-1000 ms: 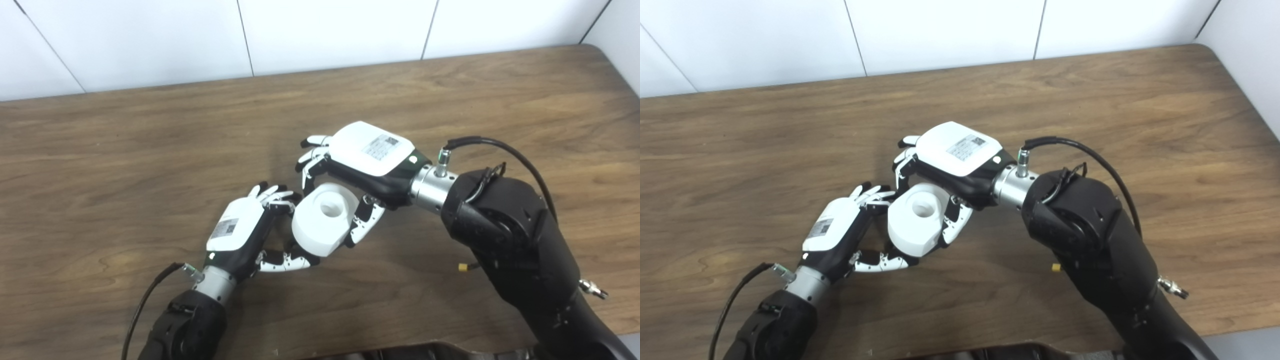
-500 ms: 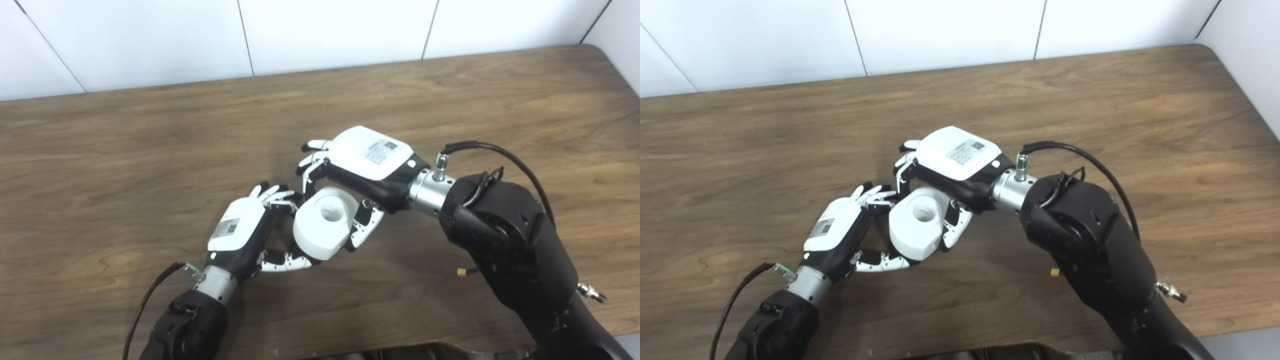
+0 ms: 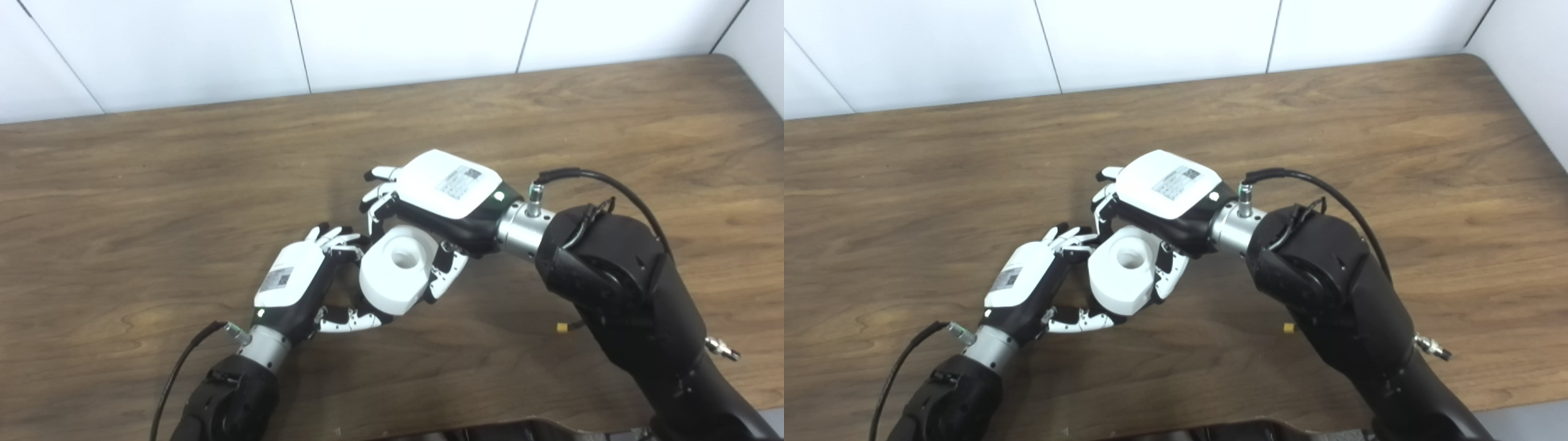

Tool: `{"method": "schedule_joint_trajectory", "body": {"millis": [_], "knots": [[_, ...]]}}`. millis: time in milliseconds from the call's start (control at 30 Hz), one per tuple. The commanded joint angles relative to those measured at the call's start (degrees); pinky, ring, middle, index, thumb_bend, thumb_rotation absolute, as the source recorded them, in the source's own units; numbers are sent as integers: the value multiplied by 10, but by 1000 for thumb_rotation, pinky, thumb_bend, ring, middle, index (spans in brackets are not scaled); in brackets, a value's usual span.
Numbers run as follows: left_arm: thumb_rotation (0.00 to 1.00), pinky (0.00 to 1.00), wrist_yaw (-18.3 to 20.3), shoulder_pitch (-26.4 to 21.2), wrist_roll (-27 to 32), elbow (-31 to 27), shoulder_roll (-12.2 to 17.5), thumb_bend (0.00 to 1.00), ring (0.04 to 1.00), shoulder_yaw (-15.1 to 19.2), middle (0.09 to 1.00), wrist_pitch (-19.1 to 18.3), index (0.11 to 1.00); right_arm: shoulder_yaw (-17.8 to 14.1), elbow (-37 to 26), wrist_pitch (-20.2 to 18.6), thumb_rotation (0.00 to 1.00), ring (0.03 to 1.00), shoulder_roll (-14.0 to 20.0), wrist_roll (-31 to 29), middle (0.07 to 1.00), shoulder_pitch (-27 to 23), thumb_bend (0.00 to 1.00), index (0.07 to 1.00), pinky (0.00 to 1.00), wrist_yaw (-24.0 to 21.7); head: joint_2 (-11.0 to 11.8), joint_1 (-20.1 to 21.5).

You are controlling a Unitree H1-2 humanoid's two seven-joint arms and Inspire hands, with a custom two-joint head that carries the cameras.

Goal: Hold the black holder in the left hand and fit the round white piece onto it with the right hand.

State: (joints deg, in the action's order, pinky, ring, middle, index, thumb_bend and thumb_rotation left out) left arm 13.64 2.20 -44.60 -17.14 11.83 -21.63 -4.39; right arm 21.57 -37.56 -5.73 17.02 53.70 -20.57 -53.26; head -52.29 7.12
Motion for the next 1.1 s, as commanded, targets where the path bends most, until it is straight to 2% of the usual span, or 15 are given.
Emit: {"method": "schedule_joint_trajectory", "body": {"millis": [0,267,767,800,867,1067], "knots": [[55,1000,13,0,1,2,5,524,905,-3,826,-4,485,-2,-18,13,129,935,-1,10,815,-22,524,484,848,2,0,0],[55,1000,19,0,0,-2,5,524,908,-4,829,-11,485,-2,-18,3,141,917,-7,32,815,-15,525,489,830,-33,-1,-1],[56,1000,21,-2,-3,-2,1,524,909,-6,828,-14,485,-14,-22,-2,155,926,-8,28,831,-6,524,494,824,-39,-1,-4],[56,1000,19,-2,-4,-1,2,524,910,-6,828,-12,485,-15,-23,-3,211,925,-8,27,832,-6,685,564,821,-39,-1,-4],[55,1000,18,-3,-4,1,1,524,908,-7,825,-12,485,-18,-24,-4,261,924,-8,24,835,-7,827,629,816,-38,-2,-4],[55,1000,19,-4,-3,2,1,524,909,-9,823,-11,485,-23,-27,-11,314,933,-11,21,853,-11,884,682,825,-47,-1,-5]]}}
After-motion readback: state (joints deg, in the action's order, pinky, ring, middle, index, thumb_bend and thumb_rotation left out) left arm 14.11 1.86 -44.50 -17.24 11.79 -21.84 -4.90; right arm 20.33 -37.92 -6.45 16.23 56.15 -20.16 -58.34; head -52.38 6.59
